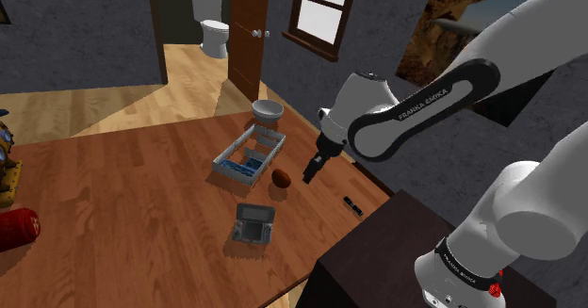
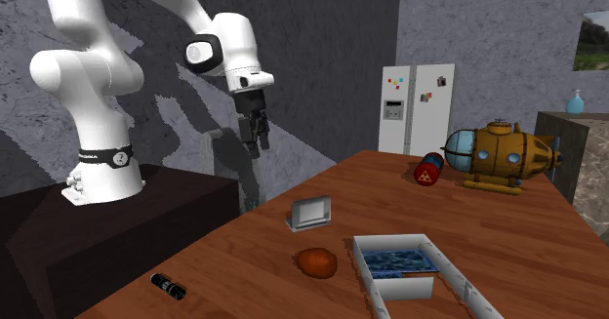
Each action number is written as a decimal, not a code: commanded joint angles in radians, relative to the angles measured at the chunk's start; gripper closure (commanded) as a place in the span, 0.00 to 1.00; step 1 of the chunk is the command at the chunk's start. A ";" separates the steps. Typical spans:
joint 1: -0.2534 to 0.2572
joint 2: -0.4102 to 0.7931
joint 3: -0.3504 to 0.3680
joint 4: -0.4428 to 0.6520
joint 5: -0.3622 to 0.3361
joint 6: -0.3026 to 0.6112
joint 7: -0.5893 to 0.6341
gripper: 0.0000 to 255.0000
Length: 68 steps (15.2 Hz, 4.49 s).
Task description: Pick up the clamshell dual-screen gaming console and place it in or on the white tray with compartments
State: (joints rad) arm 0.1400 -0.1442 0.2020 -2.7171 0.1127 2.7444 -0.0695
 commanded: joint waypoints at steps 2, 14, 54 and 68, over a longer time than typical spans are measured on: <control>0.001 0.137 0.019 0.024 -0.041 0.118 0.034 0.00; 0.219 0.676 -0.145 0.256 -0.265 0.437 0.221 0.00; 0.185 0.581 -0.106 0.245 -0.255 0.351 0.214 1.00; -0.002 0.521 -0.011 0.341 -0.196 0.187 0.052 1.00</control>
State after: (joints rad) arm 0.1625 0.3660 0.1854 -2.3962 -0.0885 2.9414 0.0094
